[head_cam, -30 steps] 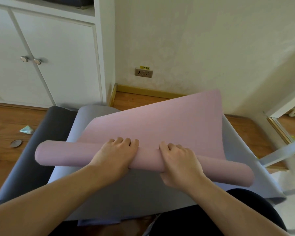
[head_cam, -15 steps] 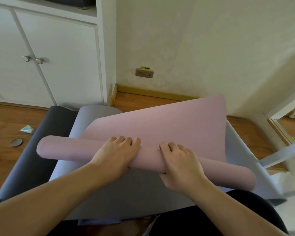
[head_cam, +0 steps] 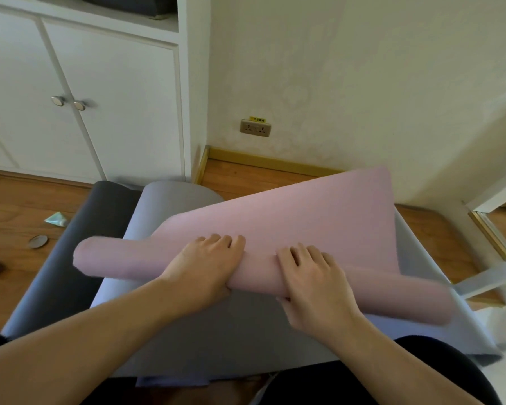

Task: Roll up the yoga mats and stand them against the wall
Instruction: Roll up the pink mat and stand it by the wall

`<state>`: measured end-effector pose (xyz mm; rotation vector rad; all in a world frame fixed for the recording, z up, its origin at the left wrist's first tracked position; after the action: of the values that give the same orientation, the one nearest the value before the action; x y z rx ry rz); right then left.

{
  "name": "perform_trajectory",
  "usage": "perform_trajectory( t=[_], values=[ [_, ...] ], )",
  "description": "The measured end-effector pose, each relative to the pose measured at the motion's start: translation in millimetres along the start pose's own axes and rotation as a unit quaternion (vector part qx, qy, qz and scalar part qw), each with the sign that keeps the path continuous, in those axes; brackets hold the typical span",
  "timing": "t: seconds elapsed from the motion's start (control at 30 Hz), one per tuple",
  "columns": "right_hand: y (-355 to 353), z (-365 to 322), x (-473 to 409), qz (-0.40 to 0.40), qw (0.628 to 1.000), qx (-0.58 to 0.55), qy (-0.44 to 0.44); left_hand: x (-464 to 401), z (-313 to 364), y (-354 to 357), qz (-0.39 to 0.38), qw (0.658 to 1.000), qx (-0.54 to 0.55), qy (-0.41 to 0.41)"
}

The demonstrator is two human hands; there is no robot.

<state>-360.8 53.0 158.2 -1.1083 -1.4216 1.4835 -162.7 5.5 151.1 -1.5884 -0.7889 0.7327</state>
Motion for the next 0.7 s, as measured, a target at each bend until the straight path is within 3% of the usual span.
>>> perform_trajectory(
  t=[0.13,0.23,0.37,0.57,0.7],
  values=[
    [-3,-1,-5,-0.036,0.999,0.026,0.017,1,-4,-4,-0.023,0.999,0.047,-0.004],
    [-2,-2,-6,-0.080,0.996,0.026,0.021,6,5,6,0.026,1.000,0.000,0.018],
    [-1,1,-1,-0.069,0.997,0.007,0.030,1,8,14,0.051,0.997,-0.055,0.030],
    [2,-3,-1,-0.073,0.997,0.035,0.003,0,0,1,-0.037,0.997,0.071,0.002],
    [1,-1,-2,-0.062,0.998,0.019,0.019,6,8,16,0.043,0.998,-0.010,0.036]
  ],
)
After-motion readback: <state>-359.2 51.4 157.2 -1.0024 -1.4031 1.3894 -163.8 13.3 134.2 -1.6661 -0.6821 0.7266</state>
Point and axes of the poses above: each hand's wrist, its own x-axis away from the middle knuckle, its own y-axis out of the palm, z = x × y, the point moved 3 cm from there along -x, towards the middle knuckle, and after that the axes turned 12 degrees about -x, right-handed, at the moved point
